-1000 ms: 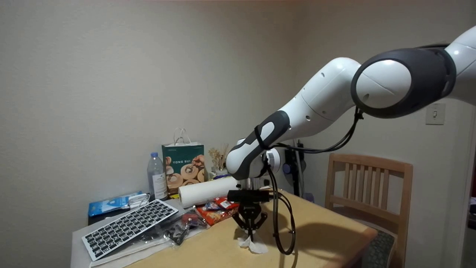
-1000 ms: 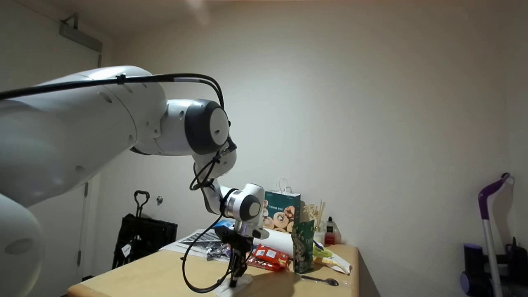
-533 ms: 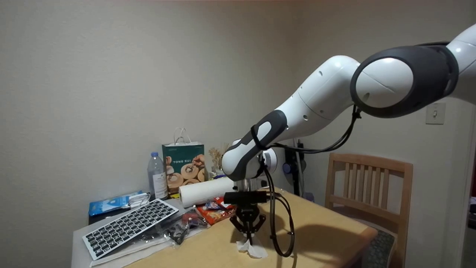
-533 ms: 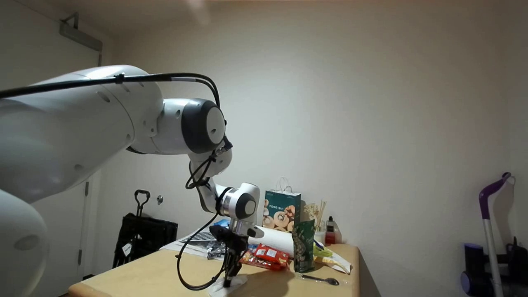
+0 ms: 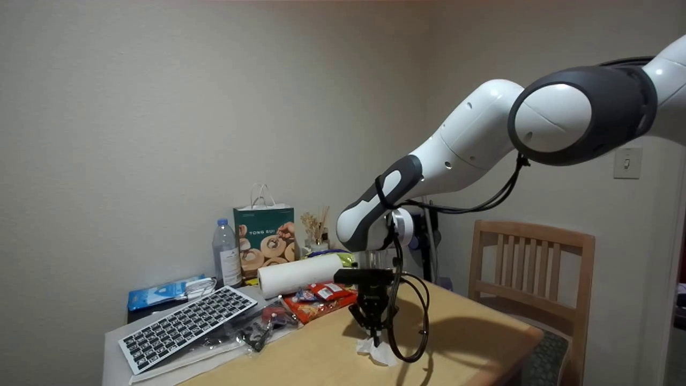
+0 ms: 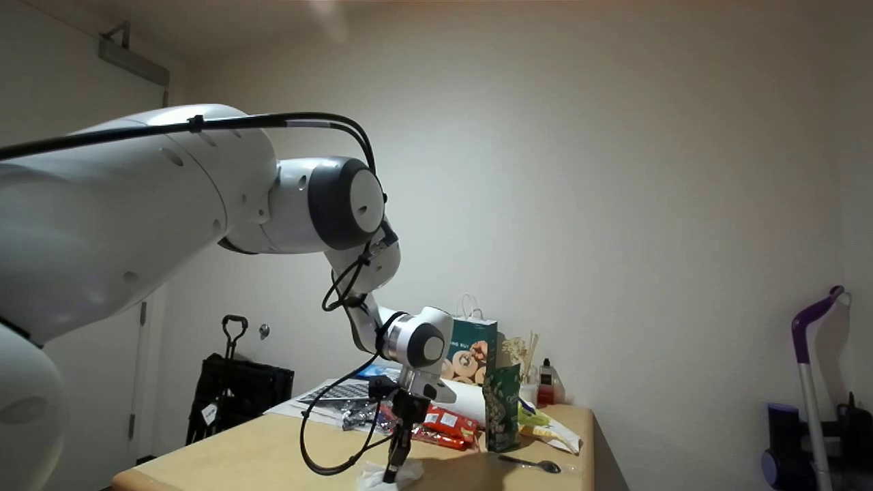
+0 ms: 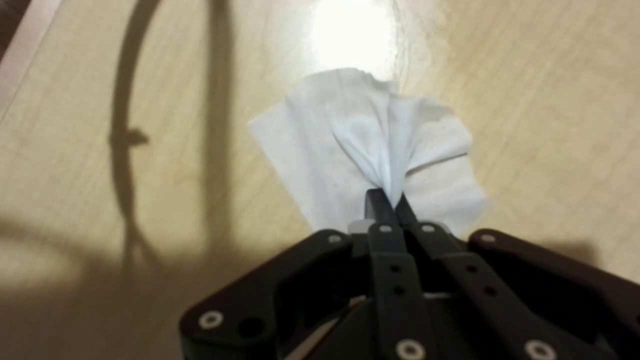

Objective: Wipe the table with the white cloth

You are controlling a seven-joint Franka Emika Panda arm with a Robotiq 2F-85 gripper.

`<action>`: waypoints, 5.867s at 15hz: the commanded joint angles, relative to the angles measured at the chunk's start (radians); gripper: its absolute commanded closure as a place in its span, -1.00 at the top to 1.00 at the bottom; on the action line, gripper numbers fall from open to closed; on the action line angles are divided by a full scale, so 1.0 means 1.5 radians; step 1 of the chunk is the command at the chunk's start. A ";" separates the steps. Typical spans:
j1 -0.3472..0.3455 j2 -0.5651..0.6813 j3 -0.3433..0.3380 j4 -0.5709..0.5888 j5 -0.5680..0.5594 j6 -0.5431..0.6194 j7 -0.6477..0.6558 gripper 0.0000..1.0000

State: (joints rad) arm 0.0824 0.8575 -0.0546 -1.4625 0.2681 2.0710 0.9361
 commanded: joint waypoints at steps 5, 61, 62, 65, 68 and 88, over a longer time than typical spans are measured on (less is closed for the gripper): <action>-0.001 -0.006 -0.003 -0.020 -0.007 0.009 0.021 -0.99; -0.065 -0.055 -0.147 -0.168 -0.122 0.122 0.309 -0.99; -0.046 -0.060 -0.150 -0.179 -0.148 0.134 0.315 -0.99; -0.049 -0.054 -0.144 -0.135 -0.158 0.107 0.315 -0.96; -0.040 -0.057 -0.145 -0.143 -0.165 0.114 0.315 -0.99; 0.144 -0.083 -0.086 -0.238 -0.458 0.116 0.264 -0.99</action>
State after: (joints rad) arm 0.2504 0.7158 -0.2163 -1.7930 -0.3602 2.2390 1.3527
